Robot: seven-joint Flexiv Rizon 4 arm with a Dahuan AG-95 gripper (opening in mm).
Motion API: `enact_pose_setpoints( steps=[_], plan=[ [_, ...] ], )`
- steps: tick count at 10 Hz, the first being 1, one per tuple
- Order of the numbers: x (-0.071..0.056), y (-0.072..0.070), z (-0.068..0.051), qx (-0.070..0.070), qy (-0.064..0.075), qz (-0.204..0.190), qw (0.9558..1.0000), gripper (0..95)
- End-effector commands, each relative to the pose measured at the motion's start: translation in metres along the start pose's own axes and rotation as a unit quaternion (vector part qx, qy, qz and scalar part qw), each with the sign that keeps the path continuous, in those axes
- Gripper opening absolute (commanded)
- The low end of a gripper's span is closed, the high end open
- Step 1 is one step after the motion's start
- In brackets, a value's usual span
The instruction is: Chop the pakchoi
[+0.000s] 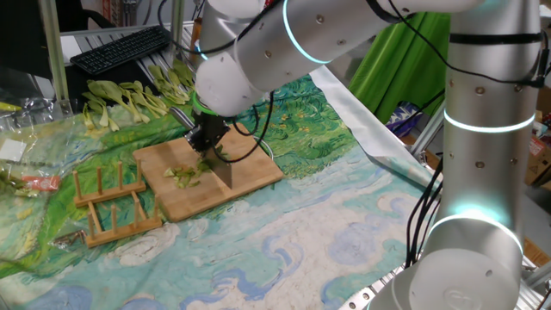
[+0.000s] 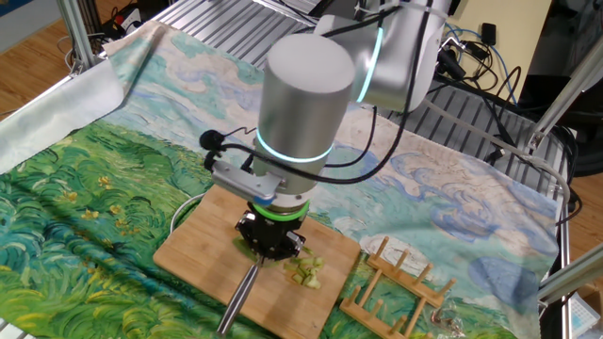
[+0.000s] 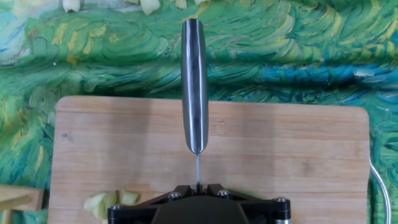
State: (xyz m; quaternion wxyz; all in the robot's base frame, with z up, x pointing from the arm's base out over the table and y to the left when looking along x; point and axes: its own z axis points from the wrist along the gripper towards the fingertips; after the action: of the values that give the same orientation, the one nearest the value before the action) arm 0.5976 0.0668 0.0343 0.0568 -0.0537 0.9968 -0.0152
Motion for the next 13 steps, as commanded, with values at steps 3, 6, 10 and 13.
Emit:
enact_pose_setpoints(
  steps=[3,6,10,13],
  plan=[
    [0.003,0.005,0.002,-0.009,-0.001,0.013,0.9999,0.0],
    [0.003,0.006,0.002,-0.011,0.002,0.014,0.9998,0.0],
    [0.004,0.008,0.005,-0.005,0.007,0.016,0.9998,0.0],
    [0.001,0.018,-0.003,-0.005,0.008,0.029,0.9995,0.0]
  ],
)
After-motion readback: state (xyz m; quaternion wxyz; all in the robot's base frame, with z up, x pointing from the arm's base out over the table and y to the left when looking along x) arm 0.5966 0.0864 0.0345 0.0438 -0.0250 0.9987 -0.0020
